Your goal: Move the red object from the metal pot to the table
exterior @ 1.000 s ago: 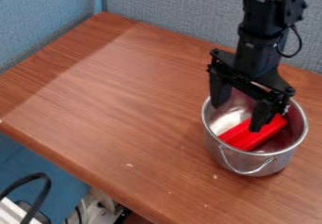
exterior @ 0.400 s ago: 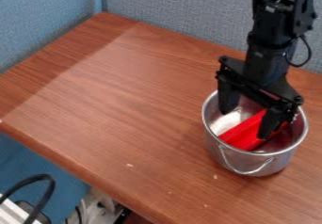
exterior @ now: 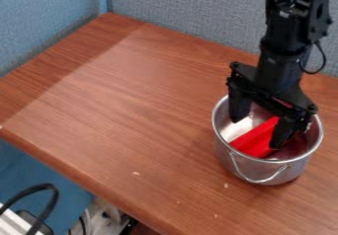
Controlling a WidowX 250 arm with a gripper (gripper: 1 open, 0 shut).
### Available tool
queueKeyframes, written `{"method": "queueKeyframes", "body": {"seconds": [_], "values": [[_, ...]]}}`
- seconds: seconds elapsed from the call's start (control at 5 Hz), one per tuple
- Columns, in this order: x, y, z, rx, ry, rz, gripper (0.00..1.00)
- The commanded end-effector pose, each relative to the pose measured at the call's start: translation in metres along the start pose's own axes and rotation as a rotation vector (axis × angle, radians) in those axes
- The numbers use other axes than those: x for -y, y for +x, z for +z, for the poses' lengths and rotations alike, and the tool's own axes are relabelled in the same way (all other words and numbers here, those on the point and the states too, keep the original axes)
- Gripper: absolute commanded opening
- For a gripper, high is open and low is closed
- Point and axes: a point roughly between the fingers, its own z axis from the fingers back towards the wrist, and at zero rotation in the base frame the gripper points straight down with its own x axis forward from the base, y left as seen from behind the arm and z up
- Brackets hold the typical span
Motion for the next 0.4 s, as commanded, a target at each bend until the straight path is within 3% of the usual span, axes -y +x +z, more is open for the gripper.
{"method": "queueKeyframes", "body": {"seconds": [0.0, 0.2], "values": [[0.0044, 0.0039, 0.0074, 0.031, 0.006, -0.019, 1.0], [0.0046, 0.0047, 0.0058, 0.029, 0.007, -0.019, 1.0]]}}
